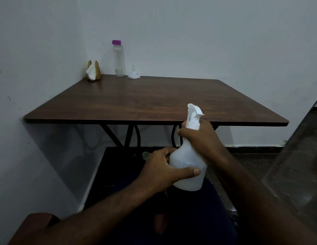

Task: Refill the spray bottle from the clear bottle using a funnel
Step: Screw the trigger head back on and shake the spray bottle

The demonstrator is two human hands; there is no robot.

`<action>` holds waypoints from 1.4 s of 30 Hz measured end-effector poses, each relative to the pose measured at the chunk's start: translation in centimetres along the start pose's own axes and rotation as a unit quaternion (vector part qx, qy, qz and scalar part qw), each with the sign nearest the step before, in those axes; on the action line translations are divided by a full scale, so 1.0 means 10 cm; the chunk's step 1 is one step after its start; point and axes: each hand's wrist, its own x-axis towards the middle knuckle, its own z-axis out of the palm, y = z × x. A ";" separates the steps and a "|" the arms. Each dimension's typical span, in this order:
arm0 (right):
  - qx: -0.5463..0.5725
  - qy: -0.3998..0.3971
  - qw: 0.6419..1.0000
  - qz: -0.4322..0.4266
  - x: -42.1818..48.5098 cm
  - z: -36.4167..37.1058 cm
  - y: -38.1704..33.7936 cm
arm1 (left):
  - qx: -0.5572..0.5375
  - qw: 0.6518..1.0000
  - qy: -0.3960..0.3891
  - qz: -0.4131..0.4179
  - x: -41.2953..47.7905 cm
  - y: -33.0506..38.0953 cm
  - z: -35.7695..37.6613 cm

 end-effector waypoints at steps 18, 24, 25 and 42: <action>0.020 -0.031 0.999 -0.007 -0.01 -0.01 -0.04 | -0.022 1.000 -0.010 -0.003 -0.01 0.04 -0.03; 0.004 -0.001 1.000 0.018 -0.02 0.02 -0.01 | -0.006 1.000 -0.009 -0.005 -0.01 0.00 0.00; 0.008 -0.002 1.000 0.019 -0.02 0.02 -0.02 | -0.007 1.000 -0.011 -0.006 -0.01 0.00 -0.01; -0.004 0.004 0.999 0.034 -0.03 0.03 -0.01 | -0.006 1.000 -0.021 -0.011 0.00 0.00 -0.02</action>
